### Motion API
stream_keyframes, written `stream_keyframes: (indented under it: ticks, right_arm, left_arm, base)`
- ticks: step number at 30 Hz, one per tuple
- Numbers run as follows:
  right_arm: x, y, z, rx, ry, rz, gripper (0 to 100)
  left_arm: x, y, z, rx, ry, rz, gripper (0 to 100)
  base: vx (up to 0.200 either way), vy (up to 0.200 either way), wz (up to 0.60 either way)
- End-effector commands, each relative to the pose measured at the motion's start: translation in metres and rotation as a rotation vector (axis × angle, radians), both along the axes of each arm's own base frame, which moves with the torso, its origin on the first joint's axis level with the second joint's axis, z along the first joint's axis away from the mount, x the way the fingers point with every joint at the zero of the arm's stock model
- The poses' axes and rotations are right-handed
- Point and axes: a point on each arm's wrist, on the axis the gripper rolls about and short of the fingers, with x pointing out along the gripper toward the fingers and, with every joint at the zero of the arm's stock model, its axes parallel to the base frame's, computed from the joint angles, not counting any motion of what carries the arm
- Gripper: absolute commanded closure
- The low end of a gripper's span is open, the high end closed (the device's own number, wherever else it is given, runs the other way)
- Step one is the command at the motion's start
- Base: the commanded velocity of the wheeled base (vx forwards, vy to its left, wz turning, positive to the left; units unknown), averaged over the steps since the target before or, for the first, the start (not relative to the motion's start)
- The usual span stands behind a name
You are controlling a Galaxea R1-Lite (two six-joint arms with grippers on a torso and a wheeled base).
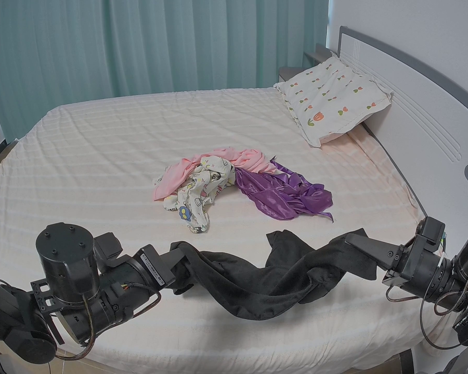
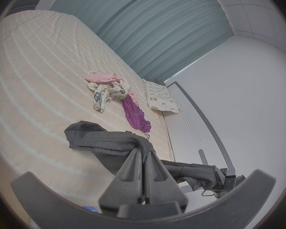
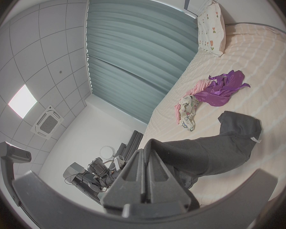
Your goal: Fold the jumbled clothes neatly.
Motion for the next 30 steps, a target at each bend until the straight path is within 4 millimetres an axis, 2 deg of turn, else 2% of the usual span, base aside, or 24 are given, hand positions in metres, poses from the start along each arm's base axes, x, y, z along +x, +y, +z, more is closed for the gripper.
stream_keyframes:
  ticks: [1, 30]
  right_arm:
    - [-0.001, 0.0, 0.002, 0.009, -0.015, 0.0, 100]
    - [-0.003, 0.0, 0.005, 0.011, -0.029, 0.008, 100]
  left_arm:
    - [-0.001, 0.0, -0.001, 0.0, 0.003, -0.003, 100]
    - [-0.009, 0.005, 0.011, -0.002, -0.014, -0.006, 100]
  base:
    - [0.0, 0.2, 0.0]
    - [0.0, 0.2, 0.0]
